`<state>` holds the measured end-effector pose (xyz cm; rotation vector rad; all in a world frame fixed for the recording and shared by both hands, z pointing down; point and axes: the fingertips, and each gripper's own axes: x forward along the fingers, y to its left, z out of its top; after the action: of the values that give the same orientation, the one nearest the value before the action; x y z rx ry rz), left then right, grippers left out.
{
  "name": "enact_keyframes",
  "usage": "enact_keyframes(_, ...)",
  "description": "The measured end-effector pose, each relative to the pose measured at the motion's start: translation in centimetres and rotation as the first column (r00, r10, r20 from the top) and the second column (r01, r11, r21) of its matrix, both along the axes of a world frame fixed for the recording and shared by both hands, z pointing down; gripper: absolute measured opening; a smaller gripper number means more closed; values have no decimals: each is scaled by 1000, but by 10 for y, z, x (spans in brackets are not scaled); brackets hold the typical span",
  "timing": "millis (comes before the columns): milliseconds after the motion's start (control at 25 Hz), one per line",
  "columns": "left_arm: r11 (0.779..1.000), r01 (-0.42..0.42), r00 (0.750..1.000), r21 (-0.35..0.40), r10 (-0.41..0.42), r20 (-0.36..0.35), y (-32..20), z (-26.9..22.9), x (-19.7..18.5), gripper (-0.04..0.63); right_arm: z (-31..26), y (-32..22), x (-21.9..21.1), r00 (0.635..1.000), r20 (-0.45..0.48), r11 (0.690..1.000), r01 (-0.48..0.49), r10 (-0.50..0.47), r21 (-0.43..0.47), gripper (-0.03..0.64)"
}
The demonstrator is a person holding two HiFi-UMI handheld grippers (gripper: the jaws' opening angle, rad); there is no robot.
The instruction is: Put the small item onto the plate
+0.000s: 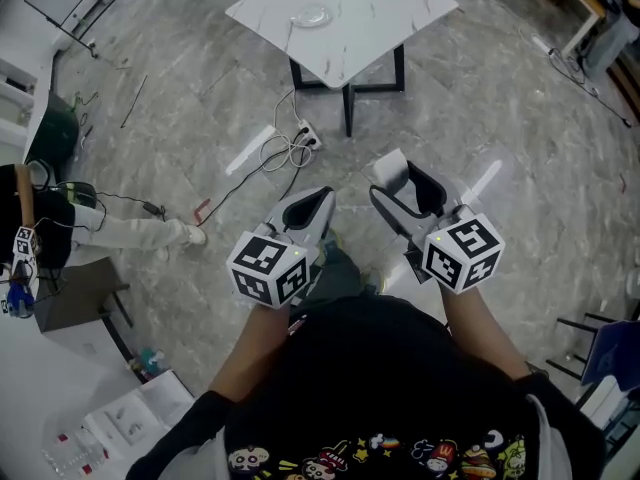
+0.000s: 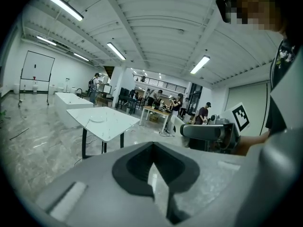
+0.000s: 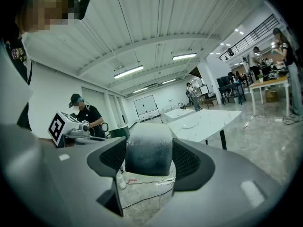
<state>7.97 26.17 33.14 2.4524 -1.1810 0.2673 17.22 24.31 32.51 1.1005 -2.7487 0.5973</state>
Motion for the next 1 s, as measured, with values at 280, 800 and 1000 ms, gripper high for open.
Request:
enact_keyframes(280, 999, -29, 999, -26, 29, -17, -40, 8, -18, 0, 8, -35, -20, 999, -31, 1000, -18, 17, -18, 330)
enact_keyframes(800, 996, -78, 996, -39, 77, -43, -117, 7, -54, 0, 6, -101, -70, 998, -59, 999, -25, 24, -27, 328)
enact_keyframes(1000, 994, -100, 994, -40, 98, -47, -137, 6, -68, 0, 5, -117, -88, 997, -67, 999, -31, 29, -27, 328)
